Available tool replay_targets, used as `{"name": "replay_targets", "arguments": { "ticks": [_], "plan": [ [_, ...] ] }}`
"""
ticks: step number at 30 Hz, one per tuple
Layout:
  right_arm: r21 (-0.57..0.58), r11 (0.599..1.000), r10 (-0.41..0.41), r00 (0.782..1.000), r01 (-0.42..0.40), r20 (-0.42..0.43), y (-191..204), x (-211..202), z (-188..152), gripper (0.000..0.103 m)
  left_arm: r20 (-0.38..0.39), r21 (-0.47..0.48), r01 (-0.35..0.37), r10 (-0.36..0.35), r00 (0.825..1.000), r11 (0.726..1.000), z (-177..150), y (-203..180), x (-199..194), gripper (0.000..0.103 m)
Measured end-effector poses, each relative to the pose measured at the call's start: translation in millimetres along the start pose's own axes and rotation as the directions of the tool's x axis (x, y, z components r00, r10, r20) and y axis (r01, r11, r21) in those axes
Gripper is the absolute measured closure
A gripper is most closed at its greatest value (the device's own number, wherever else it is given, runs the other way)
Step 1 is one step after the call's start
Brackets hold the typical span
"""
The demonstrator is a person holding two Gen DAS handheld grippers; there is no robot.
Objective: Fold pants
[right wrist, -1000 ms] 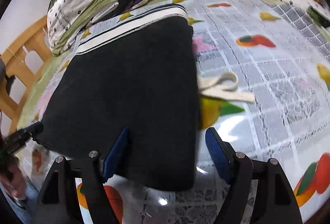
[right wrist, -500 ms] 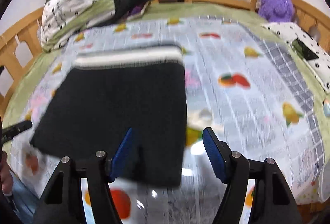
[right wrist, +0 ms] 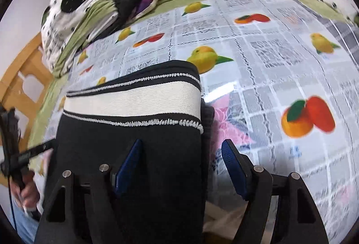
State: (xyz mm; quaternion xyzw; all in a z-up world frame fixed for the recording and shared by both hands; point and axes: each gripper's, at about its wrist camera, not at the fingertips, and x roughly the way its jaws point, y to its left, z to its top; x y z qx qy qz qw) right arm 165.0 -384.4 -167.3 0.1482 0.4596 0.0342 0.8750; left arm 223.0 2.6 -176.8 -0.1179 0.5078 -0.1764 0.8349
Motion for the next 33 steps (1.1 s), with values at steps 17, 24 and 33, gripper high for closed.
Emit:
{"name": "replay_targets", "arguments": {
  "ticks": [17, 24, 33],
  "plan": [
    [-0.135, 0.990, 0.052, 0.998, -0.048, 0.028, 51.8, 44.7, 65.2, 0.043, 0.065, -0.017, -0.106, 0.107, 0.992, 0.994, 50.5, 26.4, -10.8, 0.084],
    [-0.242, 0.970, 0.013, 0.980, 0.036, 0.198, 74.4, 12.1, 79.4, 0.044, 0.125, 0.099, -0.170, 0.157, 0.980, 0.980, 62.7, -2.1, -19.0, 0.084],
    [-0.166, 0.986, 0.010, 0.997, 0.003, 0.079, 60.2, 76.4, 98.4, 0.040, 0.154, 0.171, -0.267, 0.242, 0.958, 0.948, 88.3, -27.6, 33.0, 0.077]
  ]
}}
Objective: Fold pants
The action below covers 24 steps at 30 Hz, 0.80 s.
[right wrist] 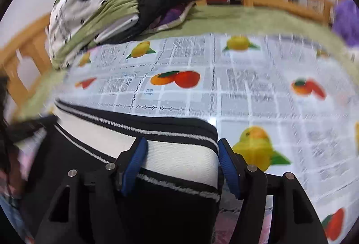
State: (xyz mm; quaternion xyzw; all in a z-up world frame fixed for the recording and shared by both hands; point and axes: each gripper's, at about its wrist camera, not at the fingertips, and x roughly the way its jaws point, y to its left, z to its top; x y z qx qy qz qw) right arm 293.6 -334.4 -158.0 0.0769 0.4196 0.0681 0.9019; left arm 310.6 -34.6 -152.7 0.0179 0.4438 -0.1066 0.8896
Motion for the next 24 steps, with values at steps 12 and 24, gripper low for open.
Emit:
{"name": "replay_targets", "arguments": {
  "ticks": [12, 24],
  "plan": [
    [-0.033, 0.997, -0.072, 0.997, 0.071, -0.025, 15.9, -70.4, -73.8, 0.037, -0.127, -0.018, 0.061, -0.063, 0.990, 0.998, -81.8, 1.6, -54.1, 0.069],
    [-0.056, 0.982, -0.187, 0.974, 0.181, -0.126, 35.1, -129.1, -172.8, 0.036, -0.064, 0.027, -0.059, 0.061, 0.996, 0.998, -166.9, -4.6, -132.6, 0.062]
  ]
}}
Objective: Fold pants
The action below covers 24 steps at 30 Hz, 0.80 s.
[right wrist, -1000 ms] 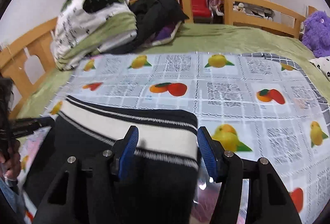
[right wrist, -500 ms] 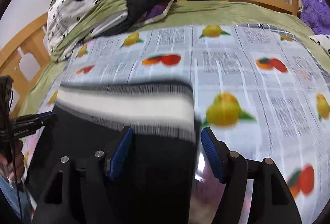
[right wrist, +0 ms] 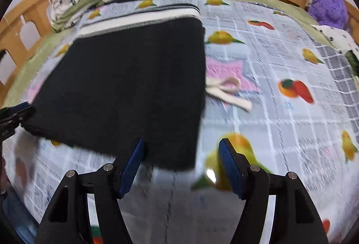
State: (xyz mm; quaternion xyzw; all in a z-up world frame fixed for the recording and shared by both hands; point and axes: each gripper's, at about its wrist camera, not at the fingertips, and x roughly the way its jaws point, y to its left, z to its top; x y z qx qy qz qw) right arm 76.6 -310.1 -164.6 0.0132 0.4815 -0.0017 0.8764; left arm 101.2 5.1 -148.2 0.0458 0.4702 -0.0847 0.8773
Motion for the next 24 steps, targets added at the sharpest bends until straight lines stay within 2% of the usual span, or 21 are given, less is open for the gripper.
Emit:
{"name": "replay_targets", "arguments": {
  "ticks": [3, 7, 8, 11, 13, 15, 19, 20, 22, 23, 24],
  "plan": [
    [0.017, 1.000, -0.002, 1.000, 0.001, 0.015, 0.1, -22.4, -5.7, 0.037, -0.003, -0.012, -0.003, 0.003, 1.000, 1.000, -3.9, -3.2, -16.2, 0.062],
    [0.049, 0.999, 0.003, 0.995, -0.008, 0.103, 4.6, -70.0, -3.0, 0.037, 0.034, -0.027, 0.013, -0.013, 0.999, 1.000, -3.4, -15.4, -48.5, 0.062],
    [0.057, 0.998, 0.001, 0.993, -0.008, 0.121, 6.0, -80.5, -1.9, 0.037, 0.054, -0.023, -0.002, 0.003, 0.999, 1.000, -2.0, -20.2, -59.0, 0.060],
    [0.066, 0.998, -0.002, 0.988, -0.008, 0.154, 11.3, -108.7, 1.7, 0.037, 0.096, -0.025, -0.035, 0.037, 0.995, 0.999, -0.3, -30.3, -82.7, 0.044],
    [0.076, 0.997, 0.013, 0.988, -0.025, 0.153, 13.0, -118.7, 3.8, 0.037, 0.115, -0.024, -0.048, 0.051, 0.992, 0.999, 3.0, -37.1, -101.6, 0.042],
    [0.097, 0.995, 0.006, 0.989, -0.021, 0.148, 13.4, -127.7, 1.1, 0.037, 0.143, -0.025, -0.057, 0.060, 0.988, 0.998, 3.1, -42.8, -120.1, 0.034],
    [0.089, 0.995, -0.057, 0.985, 0.042, 0.165, 21.0, -148.1, -3.4, 0.036, 0.206, -0.023, -0.069, 0.072, 0.976, 0.997, -2.2, -52.1, -152.2, 0.028],
    [0.084, 0.995, -0.076, 0.981, 0.062, 0.180, 24.4, -155.9, -5.8, 0.034, 0.212, -0.026, -0.066, 0.070, 0.975, 0.997, -3.1, -53.6, -156.8, 0.028],
    [0.075, 0.995, -0.087, 0.975, 0.073, 0.205, 29.0, -169.1, -10.8, 0.016, 0.222, -0.041, -0.051, 0.059, 0.973, 0.998, -7.9, -53.7, -165.9, 0.028],
    [0.069, 0.995, -0.079, 0.972, 0.065, 0.221, 31.1, -176.1, -13.8, 0.013, 0.224, -0.051, -0.040, 0.050, 0.973, 0.998, -10.8, -52.6, -170.6, 0.027],
    [0.066, 0.996, -0.077, 0.970, 0.064, 0.231, 32.3, -181.1, -15.6, 0.011, 0.229, -0.059, -0.033, 0.046, 0.972, 0.998, -12.3, -51.9, -173.3, 0.022]
  ]
}}
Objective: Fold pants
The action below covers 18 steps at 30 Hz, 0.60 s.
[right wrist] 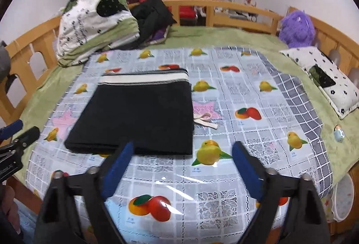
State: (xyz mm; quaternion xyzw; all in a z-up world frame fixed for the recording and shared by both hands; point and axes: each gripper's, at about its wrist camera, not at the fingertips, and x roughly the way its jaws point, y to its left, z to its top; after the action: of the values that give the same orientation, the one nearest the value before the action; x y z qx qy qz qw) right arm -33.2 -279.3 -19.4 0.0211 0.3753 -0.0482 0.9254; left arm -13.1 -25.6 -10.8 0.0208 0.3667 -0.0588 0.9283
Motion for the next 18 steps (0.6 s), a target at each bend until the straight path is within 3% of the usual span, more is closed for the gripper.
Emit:
{"name": "replay_targets", "arguments": {
  "ticks": [4, 18],
  "plan": [
    [-0.012, 0.999, -0.033, 0.999, 0.033, 0.024, 6.2, -20.9, -1.0, 0.005, 0.037, -0.016, -0.033, 0.033, 0.999, 0.999, -5.6, 2.6, -11.9, 0.017],
    [0.009, 0.999, -0.044, 0.999, 0.044, 0.018, 7.5, -38.7, 1.4, 0.005, 0.056, -0.055, -0.016, 0.019, 0.998, 0.998, -5.7, 8.5, -30.1, 0.016]
  ]
}}
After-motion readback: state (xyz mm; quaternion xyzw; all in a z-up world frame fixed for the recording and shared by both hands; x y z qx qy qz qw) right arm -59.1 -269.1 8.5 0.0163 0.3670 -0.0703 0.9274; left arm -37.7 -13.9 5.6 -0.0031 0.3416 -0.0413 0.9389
